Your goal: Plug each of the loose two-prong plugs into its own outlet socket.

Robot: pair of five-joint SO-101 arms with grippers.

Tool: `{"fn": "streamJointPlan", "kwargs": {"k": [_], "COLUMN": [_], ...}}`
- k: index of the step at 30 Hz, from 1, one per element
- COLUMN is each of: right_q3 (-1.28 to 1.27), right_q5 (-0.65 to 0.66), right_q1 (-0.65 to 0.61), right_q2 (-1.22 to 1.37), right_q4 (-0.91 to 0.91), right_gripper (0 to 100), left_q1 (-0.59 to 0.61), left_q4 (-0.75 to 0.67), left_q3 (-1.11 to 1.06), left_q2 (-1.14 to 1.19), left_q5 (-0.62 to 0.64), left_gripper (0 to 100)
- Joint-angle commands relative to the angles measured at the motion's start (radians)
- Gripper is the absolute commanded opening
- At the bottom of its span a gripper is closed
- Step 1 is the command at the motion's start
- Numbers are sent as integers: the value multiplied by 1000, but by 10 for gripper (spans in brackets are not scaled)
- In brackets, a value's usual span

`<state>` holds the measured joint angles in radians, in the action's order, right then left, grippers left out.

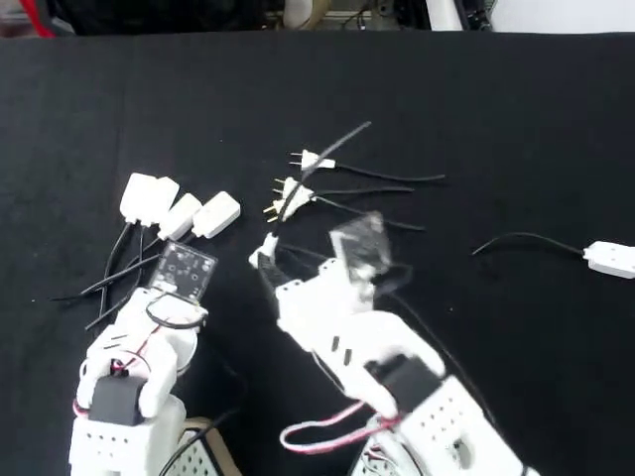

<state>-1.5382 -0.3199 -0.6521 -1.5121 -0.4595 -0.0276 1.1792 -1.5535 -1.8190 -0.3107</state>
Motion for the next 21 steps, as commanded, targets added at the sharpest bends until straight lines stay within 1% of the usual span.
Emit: {"fn": "streamJointPlan", "kwargs": {"k": [1,4,6,7,10,12,16,18,19,21], "right_q3": [-59,-114,-128,-128,-128,-124,-120,-119,-119,-113], "right_q5": [-71,-81,-87,-87,-92,-107,-114,-114,-114,-114], "right_q1": [44,49,49,51,54,57,107,107,109,109], "right_q2": [-268,-400,-437,-438,-417,-407,-401,-404,-406,-401], "right_q4": [18,2,-5,-5,5,5,5,2,-2,-3], "right_gripper": [11,11,11,11,11,11,11,11,11,11], "left_q1": [-128,-266,-332,-355,-366,-374,-375,-403,-421,-450], "left_q4": [-83,-190,-269,-308,-408,-414,-436,-437,-431,-399], "left_q3": [119,102,39,4,-61,-45,16,28,30,38], "left_q2": [-6,-6,-6,-6,-6,-6,-6,-6,-6,-6], "left_q5": [193,238,235,232,232,233,238,230,212,118], "left_gripper": [29,30,30,30,33,30,30,29,29,29]}}
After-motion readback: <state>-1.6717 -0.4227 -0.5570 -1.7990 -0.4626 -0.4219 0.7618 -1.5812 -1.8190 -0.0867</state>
